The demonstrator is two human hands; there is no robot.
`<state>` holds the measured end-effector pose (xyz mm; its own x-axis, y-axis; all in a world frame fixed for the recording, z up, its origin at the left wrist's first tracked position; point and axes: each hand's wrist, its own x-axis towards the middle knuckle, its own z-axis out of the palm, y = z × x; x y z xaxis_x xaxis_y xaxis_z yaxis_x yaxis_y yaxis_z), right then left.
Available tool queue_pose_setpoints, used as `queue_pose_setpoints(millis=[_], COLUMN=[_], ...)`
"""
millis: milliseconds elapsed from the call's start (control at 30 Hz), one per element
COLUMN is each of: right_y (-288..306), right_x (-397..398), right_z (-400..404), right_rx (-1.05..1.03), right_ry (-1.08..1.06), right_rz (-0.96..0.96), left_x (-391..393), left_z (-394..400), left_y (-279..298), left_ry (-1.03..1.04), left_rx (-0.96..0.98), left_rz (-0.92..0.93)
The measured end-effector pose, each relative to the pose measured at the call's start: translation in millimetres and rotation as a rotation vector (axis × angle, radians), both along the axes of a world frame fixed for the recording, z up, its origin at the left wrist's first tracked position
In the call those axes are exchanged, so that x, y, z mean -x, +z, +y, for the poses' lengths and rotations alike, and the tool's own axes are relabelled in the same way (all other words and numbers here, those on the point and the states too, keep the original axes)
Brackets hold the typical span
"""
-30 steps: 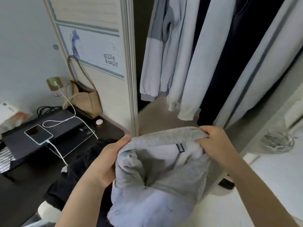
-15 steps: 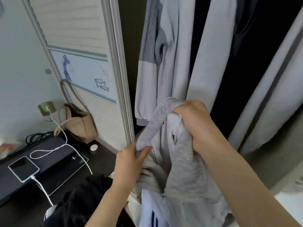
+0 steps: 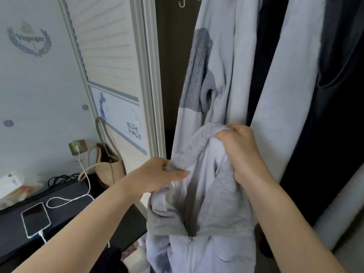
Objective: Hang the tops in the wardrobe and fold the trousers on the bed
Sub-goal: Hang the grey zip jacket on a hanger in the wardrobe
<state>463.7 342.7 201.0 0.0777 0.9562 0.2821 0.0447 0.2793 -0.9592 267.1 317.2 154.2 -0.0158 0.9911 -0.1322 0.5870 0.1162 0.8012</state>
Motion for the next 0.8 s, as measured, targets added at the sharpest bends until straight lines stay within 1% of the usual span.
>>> queue_pose_setpoints(millis=[67, 133, 167, 233, 300, 433, 500, 633, 733, 800], right_y=[-0.9, -1.9, -2.2, -5.1, -6.7, 4.9, 18.3, 51.9, 89.0, 119.3], right_x=[-2.0, -5.8, -7.0, -5.9, -1.6, 7.3, 11.2, 21.3, 38.7, 55.6], right_z=[10.7, 20.0, 24.0, 29.5, 35.3, 56.5, 66.0, 81.7, 89.9, 95.7], right_rx=[-0.048, -0.138, -0.184, -0.230, -0.235, -0.232, -0.244, -0.230, -0.317, -0.402], right_ry=[-0.002, -0.031, -0.058, -0.102, -0.138, -0.219, -0.207, -0.135, -0.114, -0.108], right_rz=[-0.032, -0.126, -0.180, -0.276, -0.330, -0.353, -0.397, -0.487, -0.627, -0.677], left_x=[0.7, 12.9, 20.8, 39.1, 52.3, 69.8, 77.3, 93.3, 95.5, 95.4], left_z=[10.1, 19.0, 23.3, 29.5, 35.9, 57.2, 62.7, 80.2, 96.5, 109.7], left_y=[1.7, 9.3, 17.3, 29.3, 44.5, 73.6, 91.9, 130.5, 166.0, 188.1], left_ry=[0.091, 0.193, 0.207, 0.145, 0.100, 0.086, 0.056, 0.034, 0.045, 0.080], left_rx=[0.022, -0.002, 0.001, 0.081, 0.152, 0.063, 0.070, -0.027, -0.109, -0.138], left_rz=[-0.190, -0.350, -0.430, -0.627, -0.746, -0.815, -0.858, -0.875, -0.865, -0.843])
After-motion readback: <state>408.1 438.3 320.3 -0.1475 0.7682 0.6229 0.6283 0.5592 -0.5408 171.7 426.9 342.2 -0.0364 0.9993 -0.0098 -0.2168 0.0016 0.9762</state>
